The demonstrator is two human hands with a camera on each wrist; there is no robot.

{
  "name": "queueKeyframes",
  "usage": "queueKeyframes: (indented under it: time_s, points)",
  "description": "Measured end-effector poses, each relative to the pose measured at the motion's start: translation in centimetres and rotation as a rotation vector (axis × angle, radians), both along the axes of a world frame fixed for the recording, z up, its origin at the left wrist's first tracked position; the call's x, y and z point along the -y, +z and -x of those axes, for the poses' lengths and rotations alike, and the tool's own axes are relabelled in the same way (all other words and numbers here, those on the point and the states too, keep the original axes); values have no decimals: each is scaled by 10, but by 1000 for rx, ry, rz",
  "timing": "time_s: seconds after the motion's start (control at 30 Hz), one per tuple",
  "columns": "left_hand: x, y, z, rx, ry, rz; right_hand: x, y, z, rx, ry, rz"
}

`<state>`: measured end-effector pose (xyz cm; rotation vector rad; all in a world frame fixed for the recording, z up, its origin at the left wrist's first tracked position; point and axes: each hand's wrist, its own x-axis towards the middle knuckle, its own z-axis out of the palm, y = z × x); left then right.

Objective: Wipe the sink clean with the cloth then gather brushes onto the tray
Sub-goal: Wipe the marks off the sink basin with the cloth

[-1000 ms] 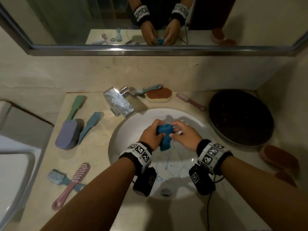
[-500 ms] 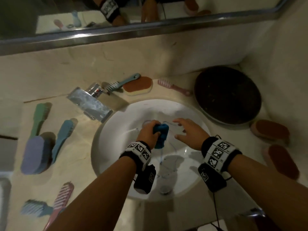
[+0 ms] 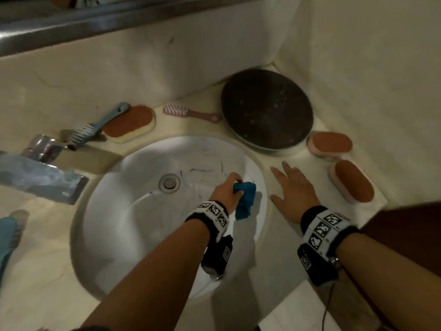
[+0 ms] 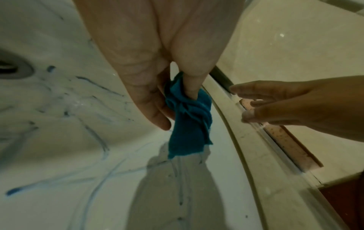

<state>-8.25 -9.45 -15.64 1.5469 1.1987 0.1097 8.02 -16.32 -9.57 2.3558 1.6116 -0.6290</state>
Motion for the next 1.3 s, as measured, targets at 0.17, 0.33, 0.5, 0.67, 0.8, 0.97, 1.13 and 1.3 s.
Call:
queueKeyframes:
  time_s: [0.17, 0.33, 0.5, 0.67, 0.8, 0.97, 1.13, 1.3]
  points:
    - [0, -15, -22, -47, -121, -6, -10, -14, -16, -68, -77, 12]
    - [8, -27, -27, -168, -176, -36, -9, -12, -24, -115, -108, 2]
    - [-9, -31, -38, -142, 4, -113, -11, -14, -27, -133, -121, 5]
    - [2, -35, -39, -189, 3, -111, -11, -19, -29, -149, -124, 1]
    - [8, -32, -33, -166, -85, -89, -11, -16, -27, -143, -128, -16]
    - [-12, -27, -43, -81, 92, -165, -11, -16, -29, -156, -130, -19]
    - [9, -26, -41, -15, 115, -92, -10, -17, -27, -158, -132, -36]
    - [12, -28, -38, 18, 88, -91, -11, -16, -26, -160, -135, -34]
